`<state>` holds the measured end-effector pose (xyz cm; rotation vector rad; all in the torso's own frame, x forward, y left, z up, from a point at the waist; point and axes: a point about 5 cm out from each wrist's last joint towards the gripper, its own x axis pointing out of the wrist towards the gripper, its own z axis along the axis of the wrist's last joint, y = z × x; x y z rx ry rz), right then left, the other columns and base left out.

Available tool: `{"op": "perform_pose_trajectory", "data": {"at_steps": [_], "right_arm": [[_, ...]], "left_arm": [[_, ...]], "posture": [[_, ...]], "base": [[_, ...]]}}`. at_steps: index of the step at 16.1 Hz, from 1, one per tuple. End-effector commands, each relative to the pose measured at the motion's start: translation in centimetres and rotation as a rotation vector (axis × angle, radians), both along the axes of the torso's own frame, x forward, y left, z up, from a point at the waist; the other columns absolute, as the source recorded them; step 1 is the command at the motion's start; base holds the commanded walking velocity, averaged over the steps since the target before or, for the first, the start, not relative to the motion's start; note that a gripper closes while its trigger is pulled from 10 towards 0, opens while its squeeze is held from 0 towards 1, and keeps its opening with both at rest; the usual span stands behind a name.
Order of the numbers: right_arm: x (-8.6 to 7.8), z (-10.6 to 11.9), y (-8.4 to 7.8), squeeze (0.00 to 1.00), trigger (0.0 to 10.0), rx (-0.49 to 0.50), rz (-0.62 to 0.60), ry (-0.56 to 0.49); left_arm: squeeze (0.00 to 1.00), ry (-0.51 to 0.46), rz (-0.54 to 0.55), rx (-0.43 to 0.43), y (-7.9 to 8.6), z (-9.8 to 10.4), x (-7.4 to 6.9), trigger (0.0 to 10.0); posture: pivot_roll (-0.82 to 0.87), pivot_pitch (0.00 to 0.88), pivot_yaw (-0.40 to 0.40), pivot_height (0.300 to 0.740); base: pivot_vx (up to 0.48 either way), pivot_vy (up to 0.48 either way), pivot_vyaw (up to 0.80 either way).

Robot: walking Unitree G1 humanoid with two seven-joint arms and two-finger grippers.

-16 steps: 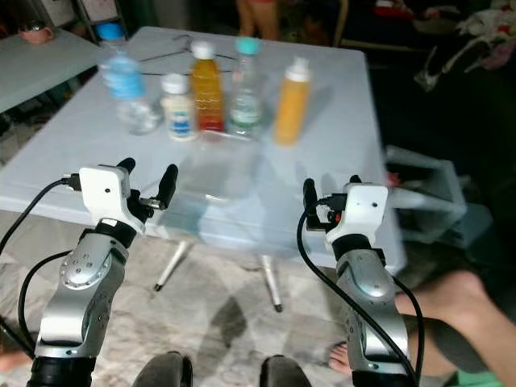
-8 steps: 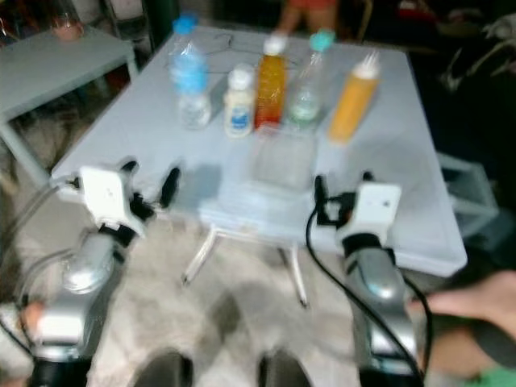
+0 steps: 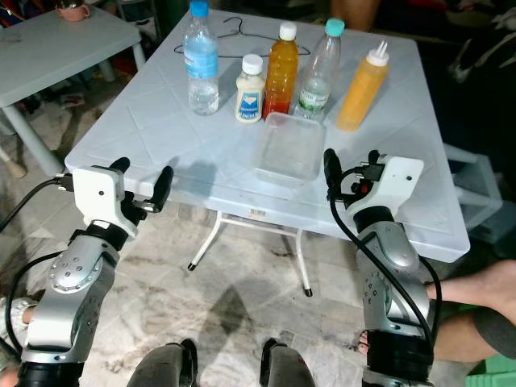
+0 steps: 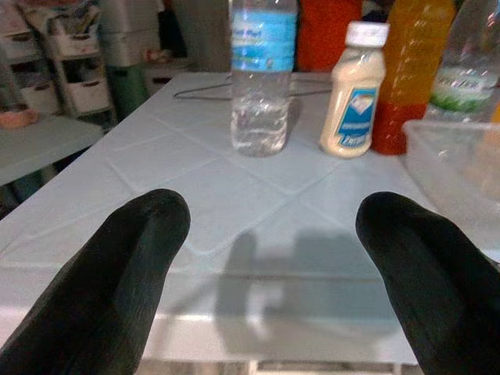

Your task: Restocking fridge

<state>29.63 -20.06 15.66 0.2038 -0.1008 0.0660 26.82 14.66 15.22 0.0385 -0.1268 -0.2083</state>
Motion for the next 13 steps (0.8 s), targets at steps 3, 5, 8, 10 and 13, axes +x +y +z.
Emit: {"op": "perform_pose_trajectory", "data": {"at_steps": [3, 5, 8, 10, 13], "right_arm": [[1.3, -0.4, -1.2, 0.0, 10.0, 0.053, 0.058, 0.034], [1.6, -0.3, -1.0, 0.0, 10.0, 0.06, 0.088, 0.026], [2.6, 0.7, -0.4, 0.0, 10.0, 0.153, 0.143, -0.009], [2.8, 0.5, 0.3, 0.0, 10.0, 0.195, 0.183, -0.004], [2.8, 0.0, 1.1, 0.0, 10.0, 0.295, 0.207, 0.012]], "left_arm": [[0.0, 0.004, -0.008, 0.032, 0.2, 0.3, -0.7, 10.0], [0.0, 0.007, -0.01, 0.04, 0.3, 0.3, -0.8, 10.0], [0.0, 0.012, -0.013, 0.075, 0.8, 0.6, -1.1, 10.0], [0.0, 0.018, -0.013, 0.091, 1.1, 0.7, -1.2, 10.0], [0.0, 0.028, -0.018, 0.105, 1.1, 0.7, -1.4, 10.0]], "posture": [[0.09, 0.204, -0.006, 0.74], [0.1, 0.213, 0.003, 0.74], [0.13, 0.232, 0.021, 0.74], [0.15, 0.24, 0.029, 0.74], [0.15, 0.245, 0.037, 0.74]], "base": [[0.0, 0.0, 0.0], [0.0, 0.0, 0.0], [0.0, 0.0, 0.0], [0.0, 0.0, 0.0], [0.0, 0.0, 0.0]]}}
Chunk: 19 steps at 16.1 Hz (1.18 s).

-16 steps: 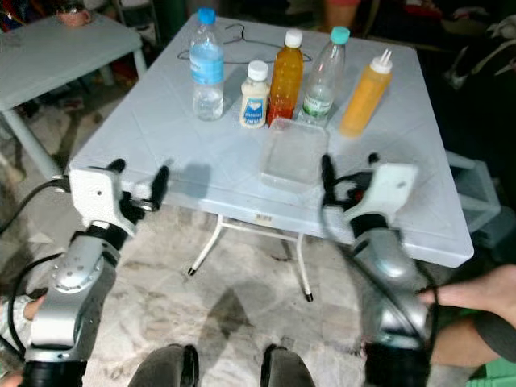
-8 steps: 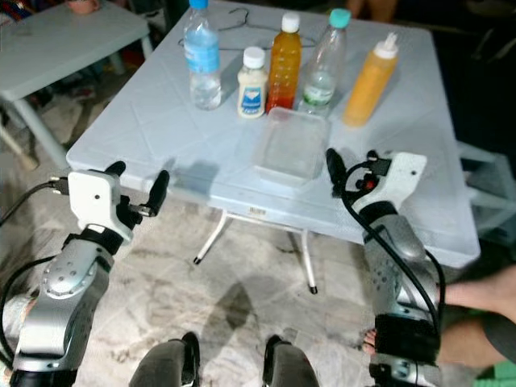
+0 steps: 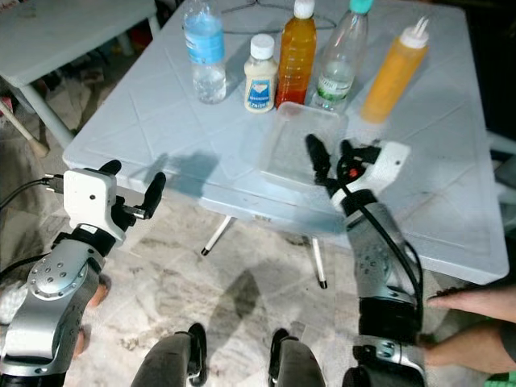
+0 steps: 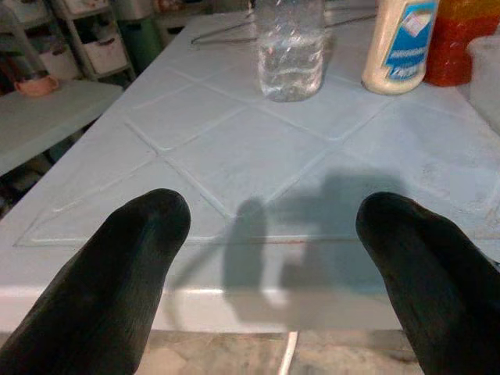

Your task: Restocking fridge

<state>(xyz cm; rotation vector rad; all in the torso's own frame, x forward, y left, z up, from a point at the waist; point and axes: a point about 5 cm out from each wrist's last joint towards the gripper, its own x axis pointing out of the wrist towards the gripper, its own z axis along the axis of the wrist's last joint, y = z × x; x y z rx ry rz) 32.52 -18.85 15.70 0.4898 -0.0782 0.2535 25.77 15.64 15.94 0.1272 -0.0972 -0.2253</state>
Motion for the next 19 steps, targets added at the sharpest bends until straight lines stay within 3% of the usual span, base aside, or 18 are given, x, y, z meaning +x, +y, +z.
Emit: {"op": "perform_pose_trajectory", "data": {"at_steps": [1, 4, 7, 11, 15, 18, 19], "right_arm": [[-0.1, -0.2, 0.1, 0.0, 10.0, 0.033, 0.014, 0.01], [-0.9, -0.2, 1.3, 0.0, 10.0, 0.09, 0.013, 0.024], [-1.2, 0.2, 0.8, 0.0, 10.0, 0.093, -0.043, 0.016], [-2.0, 1.6, 1.8, 0.0, 10.0, 0.141, -0.075, -0.005], [-2.2, 0.7, 2.9, 0.0, 10.0, 0.219, -0.091, 0.077], [-2.5, -0.1, 3.3, 0.0, 10.0, 0.196, -0.098, 0.122], [-2.4, -0.2, 3.3, 0.0, 5.3, 0.228, -0.097, 0.129]], "left_arm": [[0.0, 0.012, -0.01, 0.015, 0.1, -0.1, -0.4, 10.0], [0.0, 0.015, -0.024, 0.021, 0.0, 0.1, -0.4, 10.0], [0.0, 0.016, -0.02, 0.024, 0.2, 0.1, -0.5, 10.0], [0.0, 0.017, -0.026, 0.018, -0.1, 0.2, -0.6, 10.0], [0.0, 0.019, -0.035, 0.02, -0.3, 0.2, -0.5, 10.0], [0.0, 0.021, -0.033, 0.021, -0.3, 0.1, -0.5, 10.0], [0.0, 0.023, -0.033, 0.019, -0.3, 0.1, -0.5, 10.0]], "posture": [[0.15, 0.248, 0.041, 0.74], [0.15, 0.254, 0.047, 0.74], [0.14, 0.256, 0.046, 0.74], [0.13, 0.256, 0.044, 0.74], [0.14, 0.256, 0.038, 0.74], [0.13, 0.259, 0.034, 0.74], [0.13, 0.26, 0.032, 0.74]], "base": [[0.0, 0.0, 0.0], [0.0, 0.0, 0.0], [0.0, 0.0, 0.0], [0.0, 0.0, 0.0], [0.0, 0.0, 0.0], [0.0, 0.0, 0.0], [0.0, 0.0, 0.0]]}}
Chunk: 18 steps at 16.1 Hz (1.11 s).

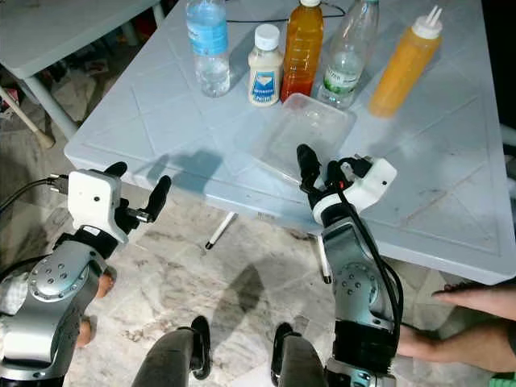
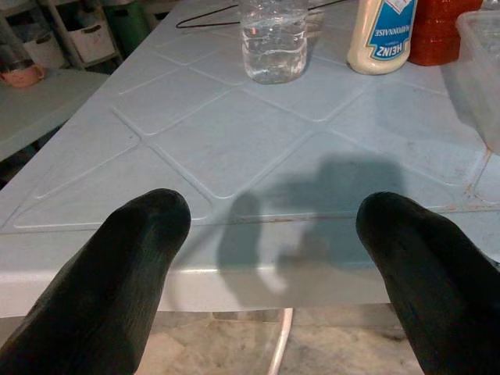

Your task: Restocking fridge

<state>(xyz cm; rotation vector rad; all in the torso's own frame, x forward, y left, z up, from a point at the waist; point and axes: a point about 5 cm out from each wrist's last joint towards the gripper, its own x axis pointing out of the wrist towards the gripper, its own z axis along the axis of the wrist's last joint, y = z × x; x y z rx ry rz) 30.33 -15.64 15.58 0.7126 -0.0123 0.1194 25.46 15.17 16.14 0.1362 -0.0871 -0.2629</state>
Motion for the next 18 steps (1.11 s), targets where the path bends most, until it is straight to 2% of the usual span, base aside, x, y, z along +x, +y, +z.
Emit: {"op": "perform_pose_trajectory", "data": {"at_steps": [1, 2, 10, 15, 18], "right_arm": [[-0.19, -0.03, 0.15, 0.0, 5.3, 0.015, 0.001, 0.01], [-0.06, 0.07, 0.41, 0.0, 0.0, 0.049, 0.015, 0.004], [-0.04, 0.05, 1.07, 0.0, 0.0, 0.094, 0.031, 0.018], [-0.1, 0.08, 0.55, 0.0, 0.0, 0.1, 0.014, 0.02], [-0.14, 0.31, 0.15, 0.0, 0.0, 0.064, 0.0, 0.007]], "left_arm": [[0.0, 0.012, 0.003, 0.007, 0.09, -0.14, -0.24, 10.0], [0.0, 0.012, -0.003, 0.003, -0.09, -0.18, -0.33, 10.0], [0.0, 0.011, -0.01, 0.0, -0.18, -0.11, -0.36, 10.0], [0.0, 0.012, -0.012, -0.001, -0.26, -0.13, -0.35, 10.0], [0.0, 0.014, -0.012, -0.002, -0.28, -0.15, -0.37, 10.0]], "posture": [[0.13, 0.26, 0.032, 0.74], [0.13, 0.26, 0.032, 0.74], [0.13, 0.266, 0.033, 0.74], [0.13, 0.266, 0.033, 0.74], [0.13, 0.268, 0.032, 0.74]], "base": [[0.0, 0.0, 0.0], [0.0, 0.0, 0.0], [0.0, 0.0, 0.0], [0.0, 0.0, 0.0], [0.0, 0.0, 0.0]]}}
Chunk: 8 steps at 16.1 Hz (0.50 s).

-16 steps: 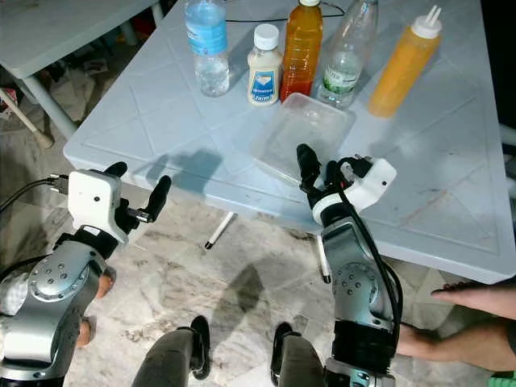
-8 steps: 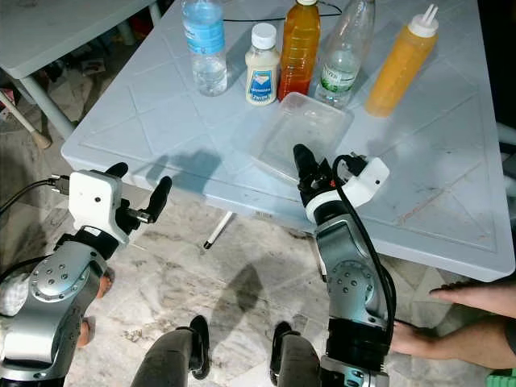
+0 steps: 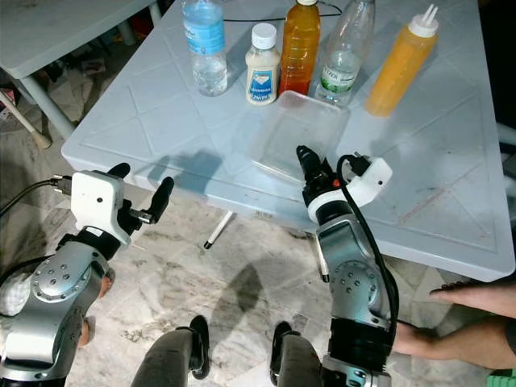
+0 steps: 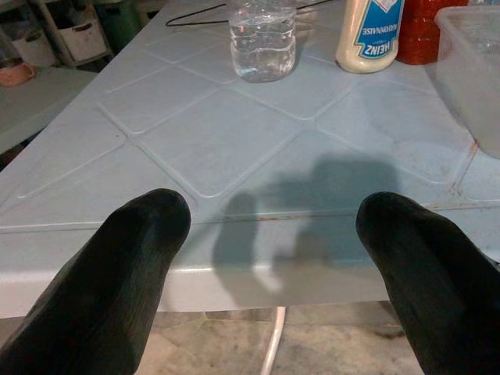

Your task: Restocking fridge

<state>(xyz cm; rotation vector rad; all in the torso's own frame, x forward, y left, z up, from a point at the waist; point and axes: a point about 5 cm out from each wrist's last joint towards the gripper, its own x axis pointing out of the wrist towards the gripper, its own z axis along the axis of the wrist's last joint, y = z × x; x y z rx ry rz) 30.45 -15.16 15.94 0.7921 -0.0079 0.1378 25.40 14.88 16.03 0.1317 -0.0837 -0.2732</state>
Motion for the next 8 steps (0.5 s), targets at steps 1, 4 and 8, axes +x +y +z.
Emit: {"op": "perform_pose_trajectory", "data": {"at_steps": [1, 4, 8], "right_arm": [[-0.24, 0.15, -0.49, 0.0, 0.0, -0.042, -0.03, -0.005], [-0.03, 0.81, -0.85, 0.0, 0.0, -0.111, -0.055, -0.036], [0.09, 0.88, -1.11, 0.0, 0.0, -0.124, -0.069, -0.034]], "left_arm": [[0.0, 0.009, -0.002, 0.001, 0.0, -0.05, -0.31, 10.0], [0.0, 0.008, 0.002, 0.003, 0.02, -0.04, -0.18, 10.0], [0.0, 0.004, 0.004, 0.0, -0.01, 0.06, -0.05, 10.0]], "posture": [[0.13, 0.268, 0.032, 0.74], [0.13, 0.259, 0.031, 0.74], [0.13, 0.254, 0.029, 0.74]], "base": [[0.0, 0.0, 0.0], [0.0, 0.0, 0.0], [0.0, 0.0, 0.0]]}}
